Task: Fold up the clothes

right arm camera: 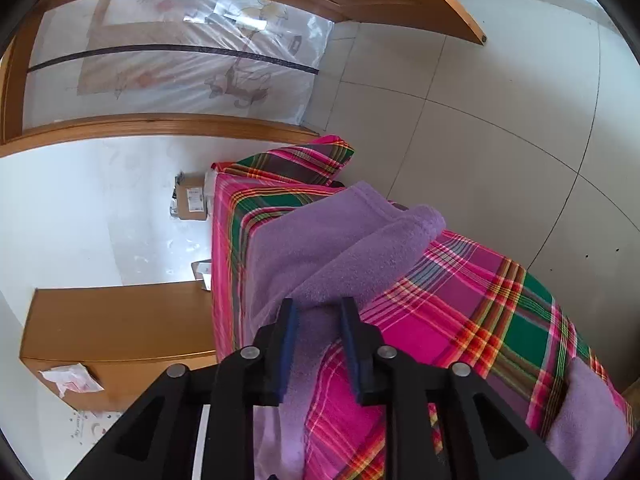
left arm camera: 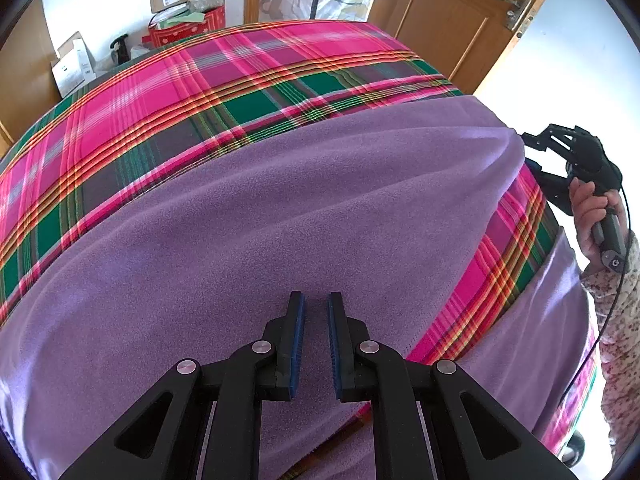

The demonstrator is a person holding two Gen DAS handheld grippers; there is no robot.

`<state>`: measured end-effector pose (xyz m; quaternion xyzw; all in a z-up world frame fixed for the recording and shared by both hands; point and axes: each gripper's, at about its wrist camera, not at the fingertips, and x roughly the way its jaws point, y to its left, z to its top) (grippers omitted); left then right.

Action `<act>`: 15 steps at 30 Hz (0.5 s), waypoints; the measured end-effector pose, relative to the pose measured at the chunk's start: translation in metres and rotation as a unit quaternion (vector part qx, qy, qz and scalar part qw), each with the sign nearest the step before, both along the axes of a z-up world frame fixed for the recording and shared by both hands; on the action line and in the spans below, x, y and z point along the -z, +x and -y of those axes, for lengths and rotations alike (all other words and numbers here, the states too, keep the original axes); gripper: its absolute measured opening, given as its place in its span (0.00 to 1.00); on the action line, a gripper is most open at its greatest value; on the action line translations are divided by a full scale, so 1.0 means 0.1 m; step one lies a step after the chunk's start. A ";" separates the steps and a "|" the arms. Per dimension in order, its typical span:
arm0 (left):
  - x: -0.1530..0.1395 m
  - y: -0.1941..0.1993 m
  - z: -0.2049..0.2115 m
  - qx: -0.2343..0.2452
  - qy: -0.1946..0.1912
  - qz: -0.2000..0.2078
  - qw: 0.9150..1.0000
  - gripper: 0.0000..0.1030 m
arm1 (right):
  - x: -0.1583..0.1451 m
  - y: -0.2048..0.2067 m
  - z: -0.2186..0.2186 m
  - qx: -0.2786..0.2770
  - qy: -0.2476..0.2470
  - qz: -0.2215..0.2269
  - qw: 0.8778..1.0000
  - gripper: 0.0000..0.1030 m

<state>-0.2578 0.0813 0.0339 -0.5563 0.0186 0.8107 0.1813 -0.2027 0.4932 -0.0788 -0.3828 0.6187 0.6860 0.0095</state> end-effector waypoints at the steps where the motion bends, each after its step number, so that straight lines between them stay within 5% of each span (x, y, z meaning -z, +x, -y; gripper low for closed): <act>1: 0.00 0.00 0.00 0.000 0.001 0.000 1.000 0.11 | 0.01 0.00 0.00 0.001 -0.001 0.003 1.000 0.26; 6: 0.00 -0.02 0.02 -0.001 0.004 -0.001 1.000 0.12 | 0.02 -0.01 0.01 0.003 0.003 0.007 1.000 0.26; 11: 0.00 -0.04 0.04 -0.001 0.005 0.000 1.000 0.12 | -0.03 0.02 -0.01 0.008 0.009 -0.013 1.000 0.08; 15: 0.01 -0.04 0.06 0.000 0.007 0.000 1.000 0.12 | -0.17 0.14 -0.03 0.025 0.038 -0.024 0.999 0.06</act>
